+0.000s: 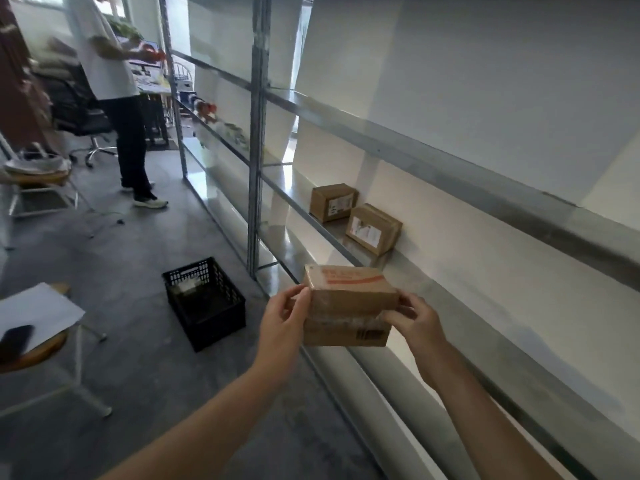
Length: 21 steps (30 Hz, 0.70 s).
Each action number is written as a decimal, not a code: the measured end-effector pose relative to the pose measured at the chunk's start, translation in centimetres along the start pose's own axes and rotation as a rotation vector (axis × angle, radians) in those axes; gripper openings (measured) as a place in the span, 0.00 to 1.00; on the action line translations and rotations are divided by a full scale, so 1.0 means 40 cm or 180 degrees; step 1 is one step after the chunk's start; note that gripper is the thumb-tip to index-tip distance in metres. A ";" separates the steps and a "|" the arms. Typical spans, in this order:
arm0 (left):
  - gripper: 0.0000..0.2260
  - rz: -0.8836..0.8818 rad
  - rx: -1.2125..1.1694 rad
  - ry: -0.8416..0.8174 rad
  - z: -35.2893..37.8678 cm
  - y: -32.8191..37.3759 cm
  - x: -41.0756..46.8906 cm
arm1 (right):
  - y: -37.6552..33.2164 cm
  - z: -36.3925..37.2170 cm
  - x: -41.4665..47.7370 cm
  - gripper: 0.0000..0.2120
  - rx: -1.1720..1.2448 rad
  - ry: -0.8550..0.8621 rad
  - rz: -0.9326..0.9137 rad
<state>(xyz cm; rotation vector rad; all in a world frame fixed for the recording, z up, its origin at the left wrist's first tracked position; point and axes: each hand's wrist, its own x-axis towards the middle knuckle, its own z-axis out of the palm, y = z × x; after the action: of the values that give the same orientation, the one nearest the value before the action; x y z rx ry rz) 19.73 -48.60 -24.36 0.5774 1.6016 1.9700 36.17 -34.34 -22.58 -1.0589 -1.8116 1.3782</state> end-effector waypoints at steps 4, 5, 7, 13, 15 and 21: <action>0.16 -0.0159 0.0009 0.0091 -0.181 0.040 0.143 | -0.034 0.223 0.069 0.08 0.0321 -0.0058 0.0151; 0.18 -0.0169 -0.0037 0.0109 -0.234 0.052 0.178 | -0.042 0.288 0.087 0.07 0.0269 -0.0102 0.0173; 0.19 -0.0173 0.0060 0.0141 -0.349 0.065 0.249 | -0.060 0.421 0.127 0.07 0.0140 -0.0194 0.0215; 0.21 -0.0073 0.0005 0.0220 -0.631 0.084 0.443 | -0.136 0.756 0.214 0.24 -0.0079 -0.0543 0.0094; 0.21 0.0000 -0.0062 0.0036 -0.705 0.081 0.483 | -0.129 0.833 0.223 0.30 -0.0223 -0.0740 0.0225; 0.22 0.0032 0.0004 -0.0456 -0.811 0.085 0.582 | -0.113 0.962 0.299 0.38 -0.0697 -0.0946 0.0354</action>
<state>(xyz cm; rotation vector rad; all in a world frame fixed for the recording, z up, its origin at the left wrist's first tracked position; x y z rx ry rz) -18.92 -58.59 -27.75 0.7115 1.5154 1.8896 -3.15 -42.44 -28.21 -1.1272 -2.1890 1.4925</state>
